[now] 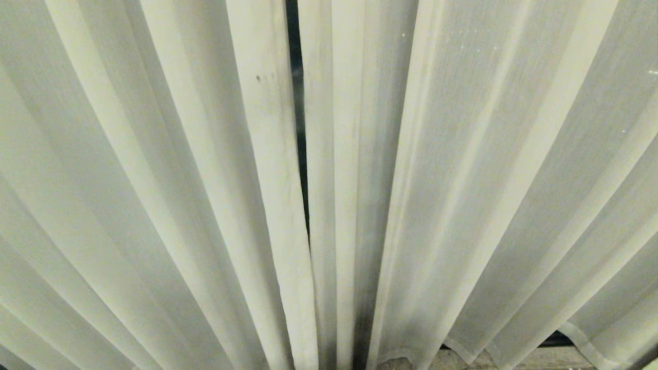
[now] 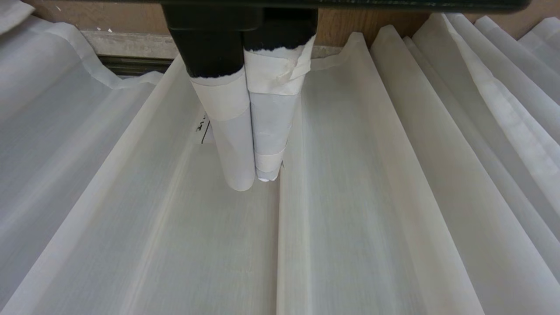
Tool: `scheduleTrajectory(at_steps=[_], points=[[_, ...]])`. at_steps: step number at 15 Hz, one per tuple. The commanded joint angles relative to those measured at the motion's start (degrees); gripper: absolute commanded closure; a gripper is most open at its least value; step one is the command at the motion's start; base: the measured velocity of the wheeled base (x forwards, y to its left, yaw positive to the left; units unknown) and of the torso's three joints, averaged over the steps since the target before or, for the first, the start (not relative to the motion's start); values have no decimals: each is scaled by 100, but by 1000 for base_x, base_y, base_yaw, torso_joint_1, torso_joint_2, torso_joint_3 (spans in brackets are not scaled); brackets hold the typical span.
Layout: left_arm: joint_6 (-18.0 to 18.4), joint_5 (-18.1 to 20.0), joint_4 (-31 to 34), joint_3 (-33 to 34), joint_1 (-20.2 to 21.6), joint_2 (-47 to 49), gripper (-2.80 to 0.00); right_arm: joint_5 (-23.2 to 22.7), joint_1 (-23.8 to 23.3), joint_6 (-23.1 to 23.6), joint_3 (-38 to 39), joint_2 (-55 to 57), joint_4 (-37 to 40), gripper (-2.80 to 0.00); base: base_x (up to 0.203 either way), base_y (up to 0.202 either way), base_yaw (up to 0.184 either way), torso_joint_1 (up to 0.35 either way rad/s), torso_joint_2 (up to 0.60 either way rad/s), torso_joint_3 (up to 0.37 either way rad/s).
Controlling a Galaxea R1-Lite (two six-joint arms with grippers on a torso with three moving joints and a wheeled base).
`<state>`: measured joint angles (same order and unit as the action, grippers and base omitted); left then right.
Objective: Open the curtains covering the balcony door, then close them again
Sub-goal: Pull the inner curtains open on both sides
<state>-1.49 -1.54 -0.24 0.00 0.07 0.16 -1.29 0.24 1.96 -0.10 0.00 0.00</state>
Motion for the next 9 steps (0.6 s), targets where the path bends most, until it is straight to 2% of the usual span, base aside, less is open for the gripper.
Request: scheduleTrajectory(at_steps=[1,5,9], points=[[5,4,-2,0,1,-16,0,-3,2,6,1,9,0,0,0,0,0,0,0,0],[157,39,-67,-74,-4,-16,0,-3,2,6,1,9,2,0,0,0,0,0,0,0],[206,161,-56,-735,1,294,0,-3,2,6,1,9,0,0,0,0,0,0,0,0]])
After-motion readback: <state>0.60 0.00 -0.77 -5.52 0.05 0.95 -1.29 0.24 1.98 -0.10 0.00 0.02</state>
